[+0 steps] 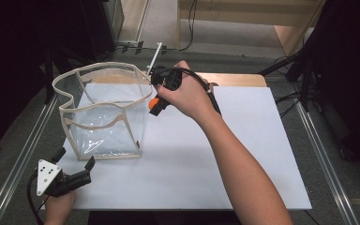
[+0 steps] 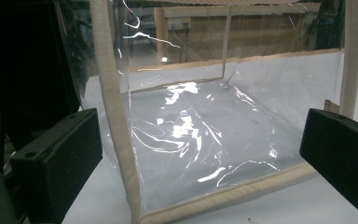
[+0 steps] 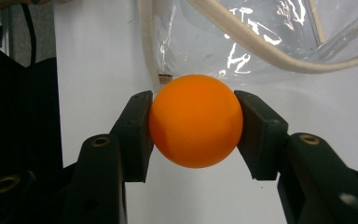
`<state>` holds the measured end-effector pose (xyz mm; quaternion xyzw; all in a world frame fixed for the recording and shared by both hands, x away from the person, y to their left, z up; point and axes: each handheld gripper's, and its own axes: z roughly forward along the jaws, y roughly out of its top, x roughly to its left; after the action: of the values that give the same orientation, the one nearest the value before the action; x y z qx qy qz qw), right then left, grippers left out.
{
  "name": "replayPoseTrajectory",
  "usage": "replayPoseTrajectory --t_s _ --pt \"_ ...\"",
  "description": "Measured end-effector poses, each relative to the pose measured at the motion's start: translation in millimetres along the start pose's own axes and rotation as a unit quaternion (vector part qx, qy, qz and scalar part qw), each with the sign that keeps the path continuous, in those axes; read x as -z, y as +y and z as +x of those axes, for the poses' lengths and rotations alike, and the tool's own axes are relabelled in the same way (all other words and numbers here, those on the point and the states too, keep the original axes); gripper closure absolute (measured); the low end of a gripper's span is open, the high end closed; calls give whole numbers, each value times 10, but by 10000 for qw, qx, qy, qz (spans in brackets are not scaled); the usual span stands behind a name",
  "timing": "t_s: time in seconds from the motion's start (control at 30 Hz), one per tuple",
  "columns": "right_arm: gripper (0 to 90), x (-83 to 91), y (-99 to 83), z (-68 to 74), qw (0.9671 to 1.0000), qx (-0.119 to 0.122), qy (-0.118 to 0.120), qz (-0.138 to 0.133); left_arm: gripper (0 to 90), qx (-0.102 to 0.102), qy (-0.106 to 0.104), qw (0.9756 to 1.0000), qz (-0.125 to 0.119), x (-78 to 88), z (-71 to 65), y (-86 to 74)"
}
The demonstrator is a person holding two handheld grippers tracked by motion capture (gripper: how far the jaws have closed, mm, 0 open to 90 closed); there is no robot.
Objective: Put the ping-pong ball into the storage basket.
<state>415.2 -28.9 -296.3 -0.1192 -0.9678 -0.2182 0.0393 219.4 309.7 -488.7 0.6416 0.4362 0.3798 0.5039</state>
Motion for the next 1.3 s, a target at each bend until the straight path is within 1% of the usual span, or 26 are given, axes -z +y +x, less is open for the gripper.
replayPoseTrajectory --t_s 0.07,0.1,0.17,0.2,0.5,0.6,0.8,0.93,1.07,1.2,1.3 --pt "483 18 18 0 10000 -16 2 24 0 -3 -6 10000 1 0 1 0" --pt "483 21 26 -8 10000 29 1 6 0 -9 3 10000 0 0 1 0" --pt "483 39 46 -7 10000 -3 -12 25 0 -3 4 10000 3 -1 -1 0" --pt "483 42 56 -12 10000 38 -2 -5 0 2 -4 10000 2 -1 -3 0" --pt "483 128 146 -6 10000 56 -25 -20 0 -10 -5 10000 -1 -2 -4 0" --pt "483 152 173 -9 9999 97 -29 -23 0 -10 -4 10000 -1 -2 -5 0" --pt "483 170 219 -31 9999 74 -69 -17 0 -10 -4 10000 -1 -2 -7 0" --pt "483 170 269 -52 9999 87 -70 14 0 -17 -9 10000 1 -1 -4 0" --pt "483 161 297 -58 9999 95 -59 -30 0 -17 -9 10000 0 -2 -4 0" --pt "483 172 338 -84 9999 125 -45 -5 0 -28 -17 10000 12 0 -1 1" --pt "483 178 368 -107 9999 75 -66 27 0 -30 -16 10000 8 -1 0 1"
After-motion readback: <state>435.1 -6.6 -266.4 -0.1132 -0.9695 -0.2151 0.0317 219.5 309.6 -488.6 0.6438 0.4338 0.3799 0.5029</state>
